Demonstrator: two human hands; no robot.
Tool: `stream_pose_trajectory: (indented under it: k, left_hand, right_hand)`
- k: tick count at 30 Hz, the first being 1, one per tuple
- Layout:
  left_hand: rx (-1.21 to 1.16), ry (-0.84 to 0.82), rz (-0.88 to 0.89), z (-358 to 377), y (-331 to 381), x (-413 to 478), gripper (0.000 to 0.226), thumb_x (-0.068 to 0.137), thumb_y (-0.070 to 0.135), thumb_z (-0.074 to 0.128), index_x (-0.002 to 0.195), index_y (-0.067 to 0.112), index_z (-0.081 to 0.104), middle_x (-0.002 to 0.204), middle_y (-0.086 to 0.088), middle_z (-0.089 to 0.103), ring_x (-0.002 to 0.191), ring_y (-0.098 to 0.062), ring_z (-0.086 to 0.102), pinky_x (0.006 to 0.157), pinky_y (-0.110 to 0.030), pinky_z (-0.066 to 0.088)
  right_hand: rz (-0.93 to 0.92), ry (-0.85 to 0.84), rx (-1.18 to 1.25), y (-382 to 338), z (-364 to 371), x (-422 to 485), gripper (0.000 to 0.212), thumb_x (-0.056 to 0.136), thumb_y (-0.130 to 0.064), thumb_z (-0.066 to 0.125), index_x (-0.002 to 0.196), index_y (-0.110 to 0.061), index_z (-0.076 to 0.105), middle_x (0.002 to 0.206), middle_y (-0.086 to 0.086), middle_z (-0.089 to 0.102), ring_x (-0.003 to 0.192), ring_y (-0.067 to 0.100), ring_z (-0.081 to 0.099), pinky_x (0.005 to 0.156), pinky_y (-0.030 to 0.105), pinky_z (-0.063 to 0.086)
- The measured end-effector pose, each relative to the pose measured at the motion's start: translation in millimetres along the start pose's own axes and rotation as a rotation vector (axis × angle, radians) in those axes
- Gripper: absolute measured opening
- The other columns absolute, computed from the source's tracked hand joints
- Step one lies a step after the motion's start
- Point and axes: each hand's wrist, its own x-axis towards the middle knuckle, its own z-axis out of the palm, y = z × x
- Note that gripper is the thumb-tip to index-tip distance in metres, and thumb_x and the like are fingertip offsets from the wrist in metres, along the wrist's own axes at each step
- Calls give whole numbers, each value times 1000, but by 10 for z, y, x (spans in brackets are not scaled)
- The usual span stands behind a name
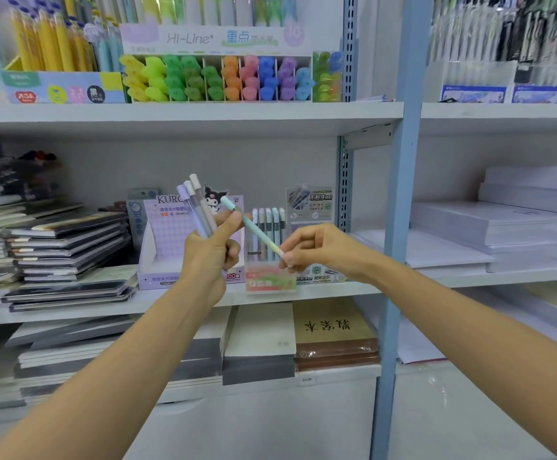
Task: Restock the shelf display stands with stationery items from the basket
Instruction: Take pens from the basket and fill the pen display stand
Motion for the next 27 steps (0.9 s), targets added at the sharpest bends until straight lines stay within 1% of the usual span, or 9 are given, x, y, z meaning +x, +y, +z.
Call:
stream_pose_trajectory:
  k: [3,6,9,12,14,17,20,23,27]
  left_hand:
    - [56,-34,7,53,-2,-19,10,85,21,72,94,16,69,88,-4,74,37,-6,37,38,-14,33]
    - [188,-110,8,61,-24,-27,11,86,21,72,94,15,70,64,1,61,37,-6,34,38,-16,33]
    - [308,-209,15,86,-59,-50,9,87,21,71,93,15,70,46,9,52,37,-7,31,38,-17,31]
    - [324,-259,27,107,-72,-51,7,85,24,72,84,18,70,48,0,45,38,-10,29,39,-20,29]
    - [327,-252,22,118,-59,-40,12,87,30,70,87,17,69,62,-10,53,38,-10,29,39,-20,29]
    - [302,-171,-39,112,-25,6,20,92,36,63,98,18,66,81,3,73,36,-9,33,37,-19,32]
    - [247,-122,-112,51,-7,67,15,94,26,52,94,16,63,67,7,67,36,-10,36,37,-20,30]
    - [267,-174,-87,-16,-48,80,21,98,20,46,86,14,62,62,3,57,39,-12,39,39,-20,30]
    - [288,-265,-19,-68,-121,93,23,102,25,45,96,14,64,54,2,51,49,-15,55,48,-25,49]
  right_hand:
    - [-30,7,-64,-72,56,12,16,91,-21,66,102,-11,69,95,5,74,84,17,68,76,24,56]
    - [-124,233,-63,-211,73,69,23,95,-30,57,113,-20,67,96,-1,72,80,11,64,72,24,55]
    - [-156,296,-127,-341,94,134,27,96,-34,56,119,-23,66,100,-8,72,88,5,64,79,28,55]
    - [-155,267,-158,-380,151,188,21,95,-27,59,111,-19,70,102,1,72,96,18,66,87,35,54]
    - [-184,307,-141,-393,149,221,15,95,-21,59,104,-18,70,96,3,72,87,20,66,81,32,55]
    - [-251,453,-47,-439,27,273,13,96,-14,56,96,-18,69,84,1,71,70,9,63,66,21,53]
    - [-295,654,11,-464,-171,343,11,97,-12,56,93,-14,66,81,7,70,65,13,63,60,21,53]
    - [-284,772,-119,-372,-313,436,9,97,-12,56,92,-12,64,82,11,70,62,13,64,60,21,53]
    - [-213,789,-299,-116,-317,557,9,95,-12,58,94,-10,66,84,12,70,65,12,64,64,20,54]
